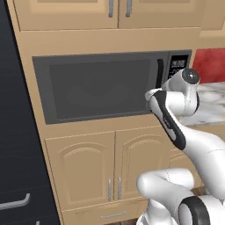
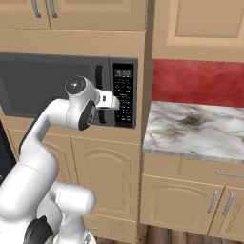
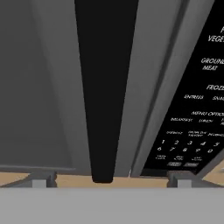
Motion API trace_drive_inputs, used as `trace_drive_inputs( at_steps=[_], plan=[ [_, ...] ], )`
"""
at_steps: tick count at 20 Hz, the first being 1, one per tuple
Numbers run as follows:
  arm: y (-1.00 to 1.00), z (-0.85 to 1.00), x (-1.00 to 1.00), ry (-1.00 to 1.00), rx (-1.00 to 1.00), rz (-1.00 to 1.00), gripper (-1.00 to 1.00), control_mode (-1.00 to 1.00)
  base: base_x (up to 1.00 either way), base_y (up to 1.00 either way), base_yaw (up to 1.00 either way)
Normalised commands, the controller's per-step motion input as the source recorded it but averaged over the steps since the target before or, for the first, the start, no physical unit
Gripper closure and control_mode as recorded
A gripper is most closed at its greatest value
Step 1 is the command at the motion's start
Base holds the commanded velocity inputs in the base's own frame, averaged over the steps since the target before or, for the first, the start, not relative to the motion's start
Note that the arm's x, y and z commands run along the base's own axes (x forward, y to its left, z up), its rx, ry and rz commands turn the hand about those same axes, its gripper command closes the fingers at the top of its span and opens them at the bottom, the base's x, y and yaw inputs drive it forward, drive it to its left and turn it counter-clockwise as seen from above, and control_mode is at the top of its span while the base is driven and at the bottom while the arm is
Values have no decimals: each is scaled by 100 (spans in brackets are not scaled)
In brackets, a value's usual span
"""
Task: The microwave is finished heating the fish and broccoli. Take the bowl containing the food and place it on the dining counter.
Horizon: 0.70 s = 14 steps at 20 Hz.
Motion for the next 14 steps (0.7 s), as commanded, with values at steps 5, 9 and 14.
trace_drive_inputs(
  at_steps=[5,9,14],
  plan=[
    [-5,-5,56,-3,4,0,-100,-100,0,0,0],
    [0,-8,55,-6,1,0,-100,-100,0,0,0],
    [1,-10,67,-6,0,0,-100,-100,0,0,0]
  ],
)
